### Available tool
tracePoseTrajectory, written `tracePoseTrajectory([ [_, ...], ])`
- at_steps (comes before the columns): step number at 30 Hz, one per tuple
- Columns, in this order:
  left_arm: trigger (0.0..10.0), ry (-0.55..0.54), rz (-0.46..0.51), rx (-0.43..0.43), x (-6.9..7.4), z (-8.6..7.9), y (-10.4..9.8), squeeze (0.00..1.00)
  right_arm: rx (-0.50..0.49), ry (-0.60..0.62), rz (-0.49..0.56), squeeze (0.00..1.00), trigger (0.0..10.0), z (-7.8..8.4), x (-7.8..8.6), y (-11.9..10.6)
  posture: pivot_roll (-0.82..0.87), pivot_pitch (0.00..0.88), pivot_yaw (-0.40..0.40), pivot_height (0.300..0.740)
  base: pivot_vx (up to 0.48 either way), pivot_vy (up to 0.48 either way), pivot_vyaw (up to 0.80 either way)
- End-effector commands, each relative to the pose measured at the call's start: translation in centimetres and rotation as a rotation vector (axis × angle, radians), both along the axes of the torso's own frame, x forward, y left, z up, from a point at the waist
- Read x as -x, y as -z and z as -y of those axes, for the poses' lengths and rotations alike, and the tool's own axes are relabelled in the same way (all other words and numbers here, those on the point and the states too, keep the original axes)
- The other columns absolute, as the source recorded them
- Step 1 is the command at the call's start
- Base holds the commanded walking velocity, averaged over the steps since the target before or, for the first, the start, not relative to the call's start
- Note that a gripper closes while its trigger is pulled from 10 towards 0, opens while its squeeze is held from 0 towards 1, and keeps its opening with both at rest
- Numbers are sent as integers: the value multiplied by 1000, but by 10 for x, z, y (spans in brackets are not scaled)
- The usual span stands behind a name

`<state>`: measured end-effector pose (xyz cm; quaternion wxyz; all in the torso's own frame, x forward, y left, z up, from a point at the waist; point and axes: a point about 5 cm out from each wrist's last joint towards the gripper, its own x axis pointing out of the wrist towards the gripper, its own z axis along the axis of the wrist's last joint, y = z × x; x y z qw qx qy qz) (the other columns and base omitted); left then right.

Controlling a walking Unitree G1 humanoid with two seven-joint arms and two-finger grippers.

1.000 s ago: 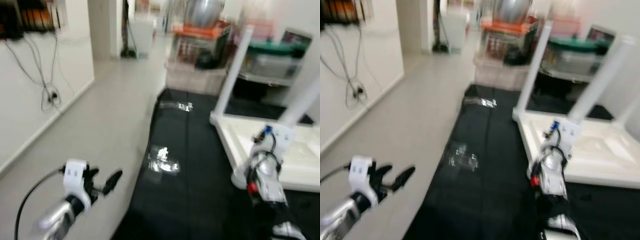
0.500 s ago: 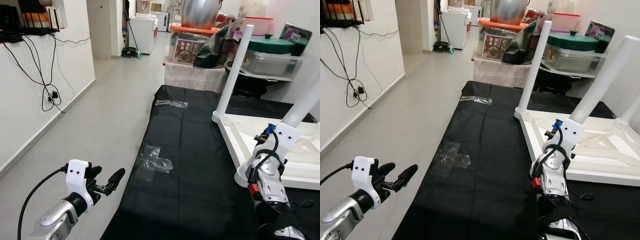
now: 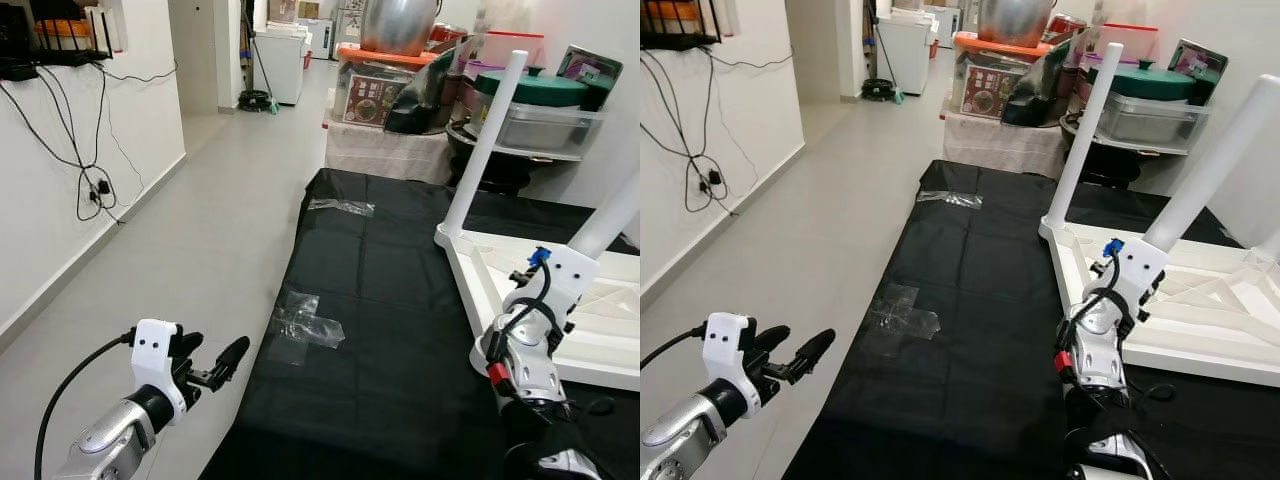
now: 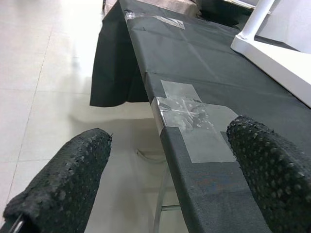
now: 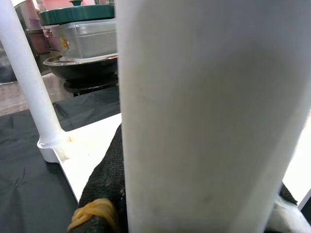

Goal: Building children table

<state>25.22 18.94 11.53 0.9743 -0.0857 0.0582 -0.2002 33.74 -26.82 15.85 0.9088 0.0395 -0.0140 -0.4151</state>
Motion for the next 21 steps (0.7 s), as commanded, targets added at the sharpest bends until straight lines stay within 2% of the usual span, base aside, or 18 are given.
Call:
tracePoseTrajectory([
  [1, 10000, -1, -15, -3, 0, 1, 3, 0, 5, 85, -248, 0, 10000, 12, 20, 48, 64, 0, -72, 740, 0, 0, 0],
  [15, 10000, 21, -16, 1, 0, 2, 3, 0, 7, 164, -252, 0, 10000, 18, 26, 47, 58, 0, -65, 740, 0, 0, 0],
  [19, 10000, 36, -12, 10, 1, 2, 2, 0, -26, 293, -286, 0, 10000, 21, 33, 51, 62, 0, -64, 740, 0, 0, 0],
  [21, 10000, 40, -12, 12, 1, 2, 2, 0, -27, 320, -295, 0, 10000, 21, 34, 52, 61, 0, -63, 740, 0, 0, 0],
])
